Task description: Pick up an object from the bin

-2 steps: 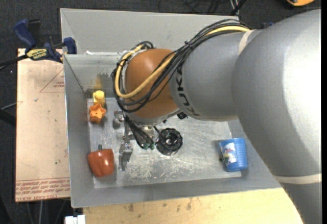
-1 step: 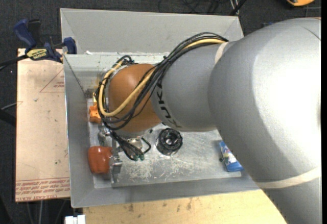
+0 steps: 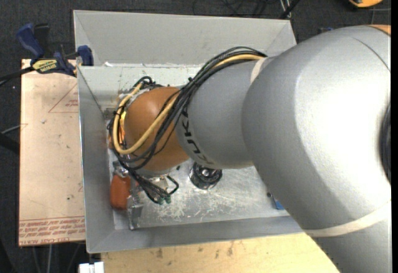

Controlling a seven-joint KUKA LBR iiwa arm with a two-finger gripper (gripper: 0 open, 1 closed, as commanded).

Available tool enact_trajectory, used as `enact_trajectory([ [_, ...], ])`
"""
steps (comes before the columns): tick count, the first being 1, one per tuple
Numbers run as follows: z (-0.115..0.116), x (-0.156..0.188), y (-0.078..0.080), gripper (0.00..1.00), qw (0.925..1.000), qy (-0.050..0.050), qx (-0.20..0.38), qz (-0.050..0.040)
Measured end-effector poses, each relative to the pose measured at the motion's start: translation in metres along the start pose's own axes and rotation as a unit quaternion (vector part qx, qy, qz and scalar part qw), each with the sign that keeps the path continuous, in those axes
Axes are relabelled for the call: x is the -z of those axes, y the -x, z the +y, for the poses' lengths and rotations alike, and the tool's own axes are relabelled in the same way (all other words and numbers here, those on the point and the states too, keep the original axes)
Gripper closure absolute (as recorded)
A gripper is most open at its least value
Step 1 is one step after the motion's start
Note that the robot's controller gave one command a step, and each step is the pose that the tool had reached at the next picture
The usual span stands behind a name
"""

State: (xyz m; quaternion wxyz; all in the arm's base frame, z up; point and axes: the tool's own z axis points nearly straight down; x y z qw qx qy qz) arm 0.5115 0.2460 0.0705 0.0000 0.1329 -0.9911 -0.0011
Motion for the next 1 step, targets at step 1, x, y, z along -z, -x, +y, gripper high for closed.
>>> enact_trajectory([
  [1,0.0000,0.0000,0.0000,1.00,1.0000,0.000,0.000,0.0000],
])
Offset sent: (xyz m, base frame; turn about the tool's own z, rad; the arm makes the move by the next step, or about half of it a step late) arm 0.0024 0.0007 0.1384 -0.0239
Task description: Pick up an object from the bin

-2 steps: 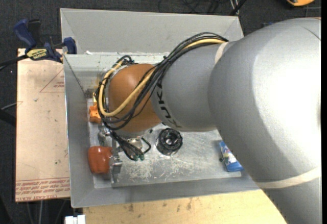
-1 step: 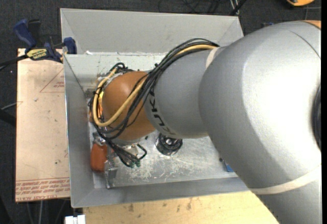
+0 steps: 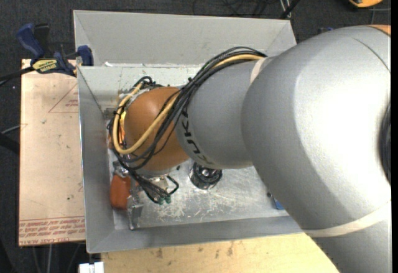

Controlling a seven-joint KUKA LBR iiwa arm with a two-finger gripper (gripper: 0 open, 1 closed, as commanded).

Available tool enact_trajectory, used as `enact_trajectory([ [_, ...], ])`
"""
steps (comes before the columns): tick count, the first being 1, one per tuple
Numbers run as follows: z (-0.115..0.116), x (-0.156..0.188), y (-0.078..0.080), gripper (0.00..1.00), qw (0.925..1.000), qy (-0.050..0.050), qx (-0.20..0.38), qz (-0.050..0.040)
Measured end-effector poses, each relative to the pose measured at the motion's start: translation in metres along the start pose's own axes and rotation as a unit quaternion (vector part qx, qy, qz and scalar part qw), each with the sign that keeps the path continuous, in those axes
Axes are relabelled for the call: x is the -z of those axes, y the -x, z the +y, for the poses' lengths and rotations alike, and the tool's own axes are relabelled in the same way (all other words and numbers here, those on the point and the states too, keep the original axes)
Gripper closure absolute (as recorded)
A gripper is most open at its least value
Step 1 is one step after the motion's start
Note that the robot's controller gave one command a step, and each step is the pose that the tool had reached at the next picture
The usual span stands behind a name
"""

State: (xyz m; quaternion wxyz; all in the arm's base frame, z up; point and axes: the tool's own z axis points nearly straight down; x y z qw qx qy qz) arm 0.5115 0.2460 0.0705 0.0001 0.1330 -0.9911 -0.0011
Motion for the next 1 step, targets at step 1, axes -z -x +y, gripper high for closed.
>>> enact_trajectory([
  [1,0.0010,0.1386,0.0033,1.00,0.9999,0.000,0.011,-0.0014],
])
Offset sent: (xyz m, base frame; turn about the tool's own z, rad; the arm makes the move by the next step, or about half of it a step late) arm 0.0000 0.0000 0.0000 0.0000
